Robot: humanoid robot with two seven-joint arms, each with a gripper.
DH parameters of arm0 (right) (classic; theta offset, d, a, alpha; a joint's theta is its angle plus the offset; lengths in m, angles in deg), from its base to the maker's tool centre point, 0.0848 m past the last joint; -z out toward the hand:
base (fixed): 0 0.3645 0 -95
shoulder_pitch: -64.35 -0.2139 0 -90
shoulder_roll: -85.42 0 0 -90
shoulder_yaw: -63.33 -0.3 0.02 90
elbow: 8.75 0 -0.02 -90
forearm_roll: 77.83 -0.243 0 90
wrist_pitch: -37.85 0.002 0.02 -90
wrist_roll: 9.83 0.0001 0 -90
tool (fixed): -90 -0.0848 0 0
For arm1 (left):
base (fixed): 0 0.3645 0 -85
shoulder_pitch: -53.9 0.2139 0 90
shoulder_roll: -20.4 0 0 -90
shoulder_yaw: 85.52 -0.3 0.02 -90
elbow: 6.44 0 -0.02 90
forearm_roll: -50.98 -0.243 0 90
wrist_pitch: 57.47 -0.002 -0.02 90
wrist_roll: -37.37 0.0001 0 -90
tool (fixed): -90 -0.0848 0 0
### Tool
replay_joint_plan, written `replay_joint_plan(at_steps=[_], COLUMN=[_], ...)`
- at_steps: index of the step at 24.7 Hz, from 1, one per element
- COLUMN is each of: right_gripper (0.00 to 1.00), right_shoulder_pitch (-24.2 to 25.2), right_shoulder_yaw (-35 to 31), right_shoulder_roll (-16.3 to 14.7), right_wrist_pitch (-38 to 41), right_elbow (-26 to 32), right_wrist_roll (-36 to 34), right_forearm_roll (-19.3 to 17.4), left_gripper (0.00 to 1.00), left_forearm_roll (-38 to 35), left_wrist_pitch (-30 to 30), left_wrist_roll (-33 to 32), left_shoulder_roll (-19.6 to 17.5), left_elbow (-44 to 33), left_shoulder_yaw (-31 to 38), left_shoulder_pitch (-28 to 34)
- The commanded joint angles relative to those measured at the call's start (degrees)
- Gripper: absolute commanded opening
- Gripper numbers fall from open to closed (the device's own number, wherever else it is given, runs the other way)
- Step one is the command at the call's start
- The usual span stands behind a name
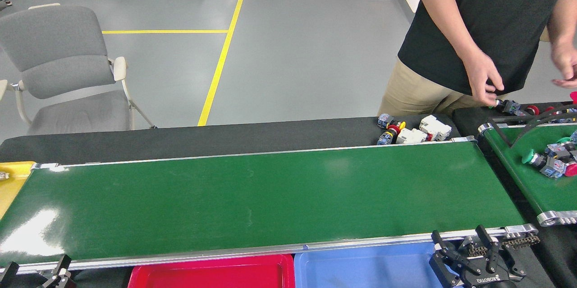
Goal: Pick switch part from conveyor to tray
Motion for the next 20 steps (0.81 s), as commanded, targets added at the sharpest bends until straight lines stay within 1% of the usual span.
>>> replay_joint_plan(at_steps=[1, 5, 11, 20], right_gripper=[0.99, 0.99, 0.99, 0.99], right_shoulder_pitch=[-0.3, -0.4, -0.4, 1.0], right_shoulder_yaw=[-0.2, -0.2, -0.2, 1.7], right_shoulder_roll=[-0.6, -0.1, -0.4, -0.6], right_wrist_pitch=[0.2, 0.1, 0.1, 0.2], right_elbow=[0.6, 0.7, 0.6, 0.6], right_wrist_roll=[-0.4, -0.4, -0.4, -0.4], right_forearm_roll=[-0.1, -0.1, -0.1, 0.4], left_gripper=[1.0, 1.0, 1.0, 1.0], left_forearm_roll=[0.0, 0.2, 0.0, 0.0], left_wrist_pitch=[0.3, 0.5, 0.5, 0.5], left_wrist_roll=[0.3, 0.3, 0.3, 0.2], left_shoulder_roll=[-0.4, -0.5, -0.8, -1.0], left_elbow=[-0.5, -0.7, -0.5, -0.4], left_shoulder_yaw=[0.3, 0.0, 0.1, 0.1], left_shoulder_pitch=[-0.4, -0.4, -0.3, -0.1])
